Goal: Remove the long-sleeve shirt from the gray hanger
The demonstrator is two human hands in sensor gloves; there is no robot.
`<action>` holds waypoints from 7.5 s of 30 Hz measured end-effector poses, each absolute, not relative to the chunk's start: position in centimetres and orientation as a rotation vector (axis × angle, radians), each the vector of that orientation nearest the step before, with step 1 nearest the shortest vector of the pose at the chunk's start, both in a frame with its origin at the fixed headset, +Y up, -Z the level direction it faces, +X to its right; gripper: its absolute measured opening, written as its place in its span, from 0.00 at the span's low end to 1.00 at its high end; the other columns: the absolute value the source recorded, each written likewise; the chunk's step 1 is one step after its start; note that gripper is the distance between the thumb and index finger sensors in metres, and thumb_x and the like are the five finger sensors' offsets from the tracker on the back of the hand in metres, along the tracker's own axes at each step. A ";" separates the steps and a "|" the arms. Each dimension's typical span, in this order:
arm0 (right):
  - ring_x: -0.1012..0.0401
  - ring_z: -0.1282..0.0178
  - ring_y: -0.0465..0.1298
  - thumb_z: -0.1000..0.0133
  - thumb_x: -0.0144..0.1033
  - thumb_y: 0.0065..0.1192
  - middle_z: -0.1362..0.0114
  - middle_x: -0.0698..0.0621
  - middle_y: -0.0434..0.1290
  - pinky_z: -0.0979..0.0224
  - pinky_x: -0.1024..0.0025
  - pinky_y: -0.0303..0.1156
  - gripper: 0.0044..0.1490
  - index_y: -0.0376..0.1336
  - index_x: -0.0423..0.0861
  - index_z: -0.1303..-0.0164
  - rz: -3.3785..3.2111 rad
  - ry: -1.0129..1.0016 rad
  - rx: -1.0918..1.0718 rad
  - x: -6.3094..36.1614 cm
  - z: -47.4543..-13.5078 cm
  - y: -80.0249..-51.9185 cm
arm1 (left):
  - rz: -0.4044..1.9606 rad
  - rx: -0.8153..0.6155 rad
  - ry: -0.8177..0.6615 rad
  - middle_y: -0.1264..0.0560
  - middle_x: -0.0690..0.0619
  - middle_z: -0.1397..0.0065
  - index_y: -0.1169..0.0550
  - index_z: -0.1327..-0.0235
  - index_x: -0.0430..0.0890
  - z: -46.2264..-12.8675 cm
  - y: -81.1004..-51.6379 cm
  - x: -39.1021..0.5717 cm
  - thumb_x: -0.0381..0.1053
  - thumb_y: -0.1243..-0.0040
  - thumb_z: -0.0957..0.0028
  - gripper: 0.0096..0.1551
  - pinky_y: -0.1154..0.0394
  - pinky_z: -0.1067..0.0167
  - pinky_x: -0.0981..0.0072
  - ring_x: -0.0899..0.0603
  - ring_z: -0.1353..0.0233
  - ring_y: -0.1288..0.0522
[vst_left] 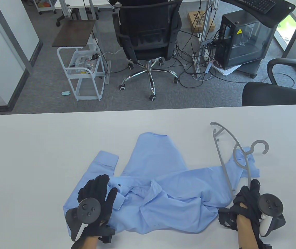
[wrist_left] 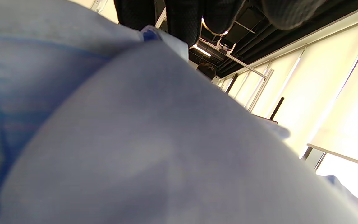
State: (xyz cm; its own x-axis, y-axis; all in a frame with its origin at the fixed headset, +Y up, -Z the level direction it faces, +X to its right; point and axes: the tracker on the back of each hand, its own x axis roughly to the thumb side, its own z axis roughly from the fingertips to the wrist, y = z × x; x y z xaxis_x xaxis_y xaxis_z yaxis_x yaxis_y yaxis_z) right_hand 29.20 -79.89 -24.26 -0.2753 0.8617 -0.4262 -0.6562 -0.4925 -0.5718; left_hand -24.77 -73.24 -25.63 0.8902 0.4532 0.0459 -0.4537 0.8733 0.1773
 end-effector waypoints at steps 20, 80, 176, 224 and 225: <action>0.28 0.32 0.61 0.33 0.40 0.56 0.22 0.17 0.48 0.34 0.28 0.56 0.38 0.59 0.27 0.21 2.032 -0.259 -0.757 28.6 -24.9 -79.7 | 0.458 0.166 -0.004 0.37 0.52 0.14 0.39 0.17 0.58 -25.7 -73.3 -24.7 0.73 0.52 0.44 0.42 0.51 0.21 0.30 0.30 0.13 0.42; 0.20 0.26 0.43 0.31 0.56 0.54 0.18 0.20 0.42 0.36 0.17 0.38 0.49 0.47 0.35 0.12 2.403 -0.246 -0.618 26.2 -25.1 -78.1 | 0.468 0.167 -0.022 0.38 0.51 0.13 0.39 0.17 0.59 -25.7 -73.1 -24.6 0.73 0.52 0.44 0.42 0.52 0.21 0.30 0.30 0.13 0.43; 0.34 0.17 0.59 0.35 0.65 0.52 0.14 0.36 0.57 0.21 0.27 0.49 0.45 0.57 0.46 0.15 2.401 -0.499 0.333 15.8 -23.2 -74.2 | 0.615 0.219 -0.166 0.39 0.50 0.13 0.40 0.17 0.58 -24.8 -73.1 -23.4 0.73 0.52 0.44 0.42 0.50 0.21 0.31 0.30 0.13 0.42; 0.32 0.15 0.56 0.35 0.67 0.52 0.11 0.36 0.54 0.23 0.22 0.48 0.50 0.48 0.48 0.10 2.277 -0.366 0.538 13.2 -22.7 -74.2 | 0.741 0.153 -0.414 0.40 0.48 0.12 0.45 0.15 0.57 -23.7 -72.4 -21.3 0.77 0.51 0.46 0.49 0.39 0.23 0.34 0.27 0.16 0.37; 0.32 0.15 0.56 0.35 0.67 0.52 0.11 0.37 0.53 0.23 0.22 0.47 0.51 0.48 0.48 0.10 2.274 -0.364 0.541 13.2 -22.7 -74.2 | 0.742 0.152 -0.415 0.40 0.48 0.12 0.45 0.15 0.57 -23.7 -72.4 -21.3 0.77 0.51 0.46 0.49 0.39 0.23 0.34 0.28 0.16 0.37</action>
